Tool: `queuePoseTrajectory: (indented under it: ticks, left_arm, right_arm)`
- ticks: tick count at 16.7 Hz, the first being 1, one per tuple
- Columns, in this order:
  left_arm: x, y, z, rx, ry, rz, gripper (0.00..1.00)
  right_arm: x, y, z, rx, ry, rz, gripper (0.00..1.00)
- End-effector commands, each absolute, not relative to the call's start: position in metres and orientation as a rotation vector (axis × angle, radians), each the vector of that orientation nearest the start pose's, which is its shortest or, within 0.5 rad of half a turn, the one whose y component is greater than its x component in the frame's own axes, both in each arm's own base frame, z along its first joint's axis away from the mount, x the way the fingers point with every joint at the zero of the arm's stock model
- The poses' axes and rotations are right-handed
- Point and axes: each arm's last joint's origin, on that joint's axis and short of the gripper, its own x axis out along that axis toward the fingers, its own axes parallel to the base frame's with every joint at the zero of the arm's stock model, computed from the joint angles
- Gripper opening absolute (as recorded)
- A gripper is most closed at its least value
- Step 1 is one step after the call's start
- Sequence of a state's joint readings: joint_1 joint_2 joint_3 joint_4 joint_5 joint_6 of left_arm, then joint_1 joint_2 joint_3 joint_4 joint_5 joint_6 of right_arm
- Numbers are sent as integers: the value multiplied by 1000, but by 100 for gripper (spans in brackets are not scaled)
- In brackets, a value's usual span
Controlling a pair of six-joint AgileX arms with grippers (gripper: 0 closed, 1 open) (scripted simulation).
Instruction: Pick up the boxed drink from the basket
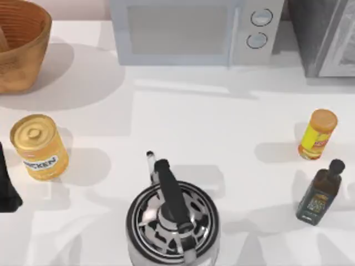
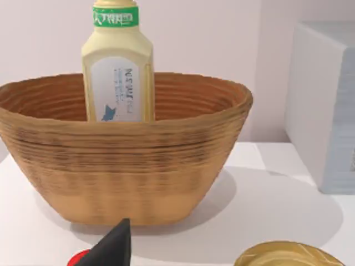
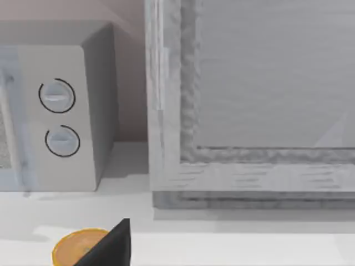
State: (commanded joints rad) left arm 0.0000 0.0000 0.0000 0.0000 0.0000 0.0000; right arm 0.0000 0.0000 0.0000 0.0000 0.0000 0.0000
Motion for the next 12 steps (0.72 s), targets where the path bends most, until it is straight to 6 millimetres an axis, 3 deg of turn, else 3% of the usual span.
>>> queuePoseTrajectory:
  ticks: [3, 7, 10, 12]
  left_arm:
    - [106, -1, 162, 0, -3, 0, 100]
    - [113, 1, 187, -1, -36, -2, 100]
    - [131, 4, 217, -1, -58, -6, 100]
    - [154, 8, 236, -1, -63, -7, 100]
  right_arm:
    - [106, -1, 160, 0, 0, 0, 100]
    - [106, -1, 160, 0, 0, 0, 100]
    - [106, -1, 160, 0, 0, 0, 100]
    - [106, -1, 160, 0, 0, 0, 100]
